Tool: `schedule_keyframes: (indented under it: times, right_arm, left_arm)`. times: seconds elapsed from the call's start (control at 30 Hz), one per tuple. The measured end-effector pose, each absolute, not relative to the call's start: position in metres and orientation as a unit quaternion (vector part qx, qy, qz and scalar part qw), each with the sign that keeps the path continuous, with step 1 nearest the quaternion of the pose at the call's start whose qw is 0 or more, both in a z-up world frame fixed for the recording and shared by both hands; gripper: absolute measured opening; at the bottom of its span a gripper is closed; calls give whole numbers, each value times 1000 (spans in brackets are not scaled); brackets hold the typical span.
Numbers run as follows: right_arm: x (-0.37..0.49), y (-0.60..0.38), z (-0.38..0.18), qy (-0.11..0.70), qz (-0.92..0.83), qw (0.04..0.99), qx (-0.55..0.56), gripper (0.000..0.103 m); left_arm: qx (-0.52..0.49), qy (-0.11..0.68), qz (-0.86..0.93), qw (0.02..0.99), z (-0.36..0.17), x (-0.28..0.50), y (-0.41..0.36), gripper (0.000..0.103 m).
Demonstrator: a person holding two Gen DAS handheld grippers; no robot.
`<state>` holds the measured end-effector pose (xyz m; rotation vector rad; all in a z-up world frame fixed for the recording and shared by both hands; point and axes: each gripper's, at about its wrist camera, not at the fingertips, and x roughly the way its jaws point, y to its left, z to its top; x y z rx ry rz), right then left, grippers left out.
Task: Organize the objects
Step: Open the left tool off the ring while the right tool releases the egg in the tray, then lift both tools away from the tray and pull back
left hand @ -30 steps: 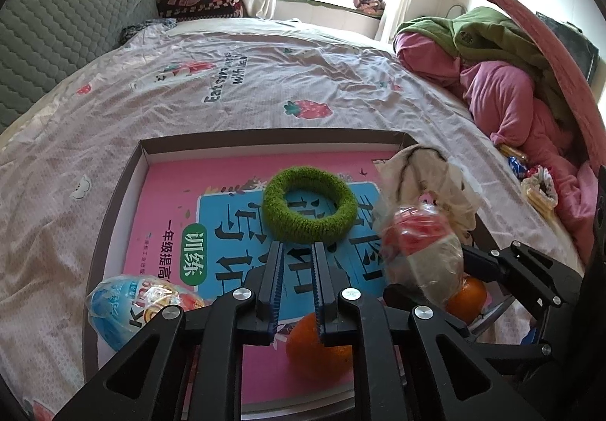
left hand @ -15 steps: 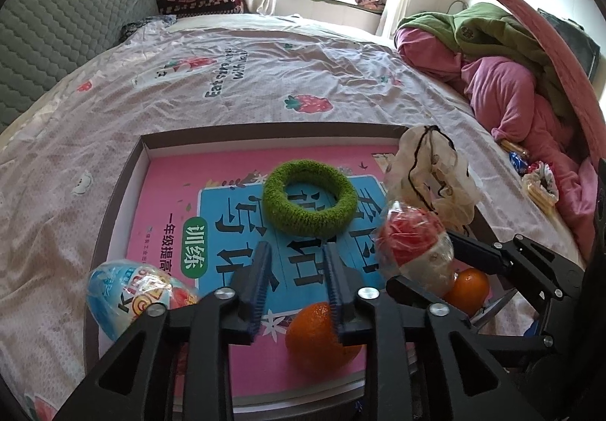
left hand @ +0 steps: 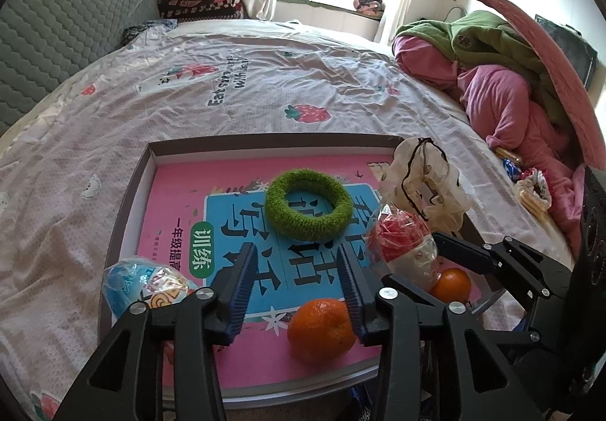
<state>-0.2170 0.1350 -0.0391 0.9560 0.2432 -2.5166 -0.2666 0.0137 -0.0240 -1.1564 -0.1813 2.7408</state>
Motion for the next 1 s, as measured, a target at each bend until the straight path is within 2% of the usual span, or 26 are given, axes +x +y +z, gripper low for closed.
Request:
schedule_keyframes:
  times: [0.4, 0.63, 0.7, 1.0]
  right_arm:
    - [-214, 135, -34, 87, -912, 219, 336, 55]
    - [-212, 137, -30, 80, -914, 221, 330, 60]
    - [-212, 138, -29, 80, -915, 222, 327, 60]
    - [-208, 140, -24, 79, -920, 220, 314, 61]
  left_arm:
    - [-386, -68, 917, 77, -20, -257, 10, 48]
    - [-385, -73, 917, 72, -17, -251, 7, 49]
    - [-384, -75, 917, 71, -16, -249, 6, 55]
    - [-382, -72, 919, 66, -10, -241, 6, 61]
